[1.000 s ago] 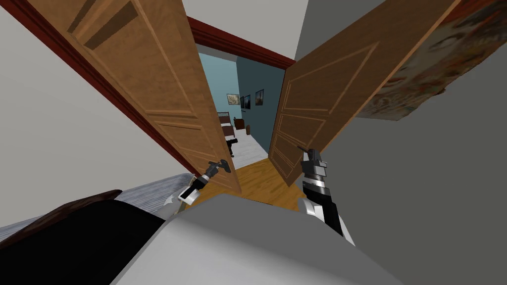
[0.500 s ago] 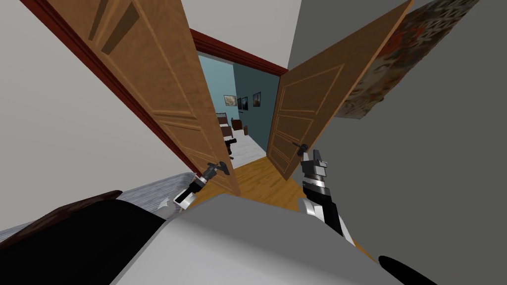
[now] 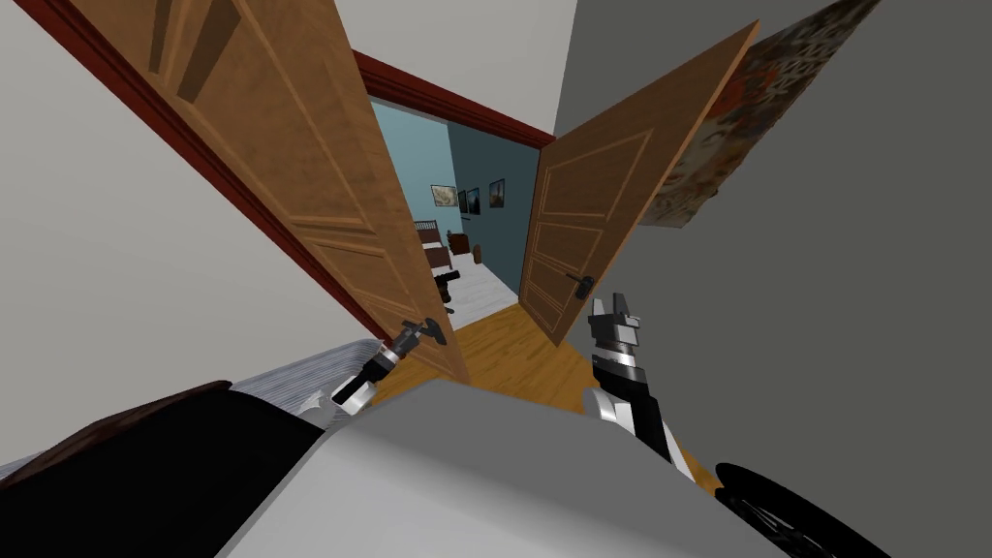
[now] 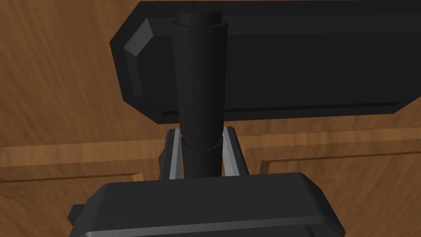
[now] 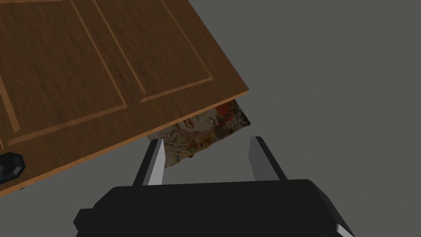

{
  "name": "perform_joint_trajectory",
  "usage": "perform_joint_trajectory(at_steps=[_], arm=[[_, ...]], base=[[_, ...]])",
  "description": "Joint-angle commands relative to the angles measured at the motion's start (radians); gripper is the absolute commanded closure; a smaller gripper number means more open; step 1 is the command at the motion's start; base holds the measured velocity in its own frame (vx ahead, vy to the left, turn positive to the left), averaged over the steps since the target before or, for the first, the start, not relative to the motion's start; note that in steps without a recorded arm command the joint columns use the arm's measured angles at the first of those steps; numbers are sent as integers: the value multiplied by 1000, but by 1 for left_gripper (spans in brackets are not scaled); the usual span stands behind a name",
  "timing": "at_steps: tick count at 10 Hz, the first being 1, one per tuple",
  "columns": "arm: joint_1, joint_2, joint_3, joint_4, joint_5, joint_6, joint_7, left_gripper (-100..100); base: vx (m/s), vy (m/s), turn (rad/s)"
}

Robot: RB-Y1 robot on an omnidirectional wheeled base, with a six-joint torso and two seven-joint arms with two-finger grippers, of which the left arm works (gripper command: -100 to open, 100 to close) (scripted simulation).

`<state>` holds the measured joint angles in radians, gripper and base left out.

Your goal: Pull the door open

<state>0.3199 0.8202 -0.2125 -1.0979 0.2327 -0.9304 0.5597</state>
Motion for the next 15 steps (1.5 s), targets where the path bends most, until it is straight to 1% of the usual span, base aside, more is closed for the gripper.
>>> perform_joint_trajectory(at_steps=[1, 6, 9, 10, 11, 12, 13, 15], arm=[[4, 9, -5, 29, 0, -37, 11, 100], [17, 38, -19, 105, 1, -142, 41, 100], [23, 53, -26, 143, 2, -195, 56, 100], [26, 60, -30, 161, 3, -220, 64, 100], [27, 64, -32, 171, 3, -234, 68, 100], [27, 59, -35, 159, 0, -220, 65, 100], [14, 58, -42, 189, -7, -245, 72, 100], [-3, 56, -48, 229, -15, -274, 82, 100]], base=[[-108, 32, -87], [-103, 34, -89], [-99, 39, -80], [-102, 28, -112], [-116, 44, -75], [-48, 18, -21], [-29, -59, -3], [-37, -93, 12]])
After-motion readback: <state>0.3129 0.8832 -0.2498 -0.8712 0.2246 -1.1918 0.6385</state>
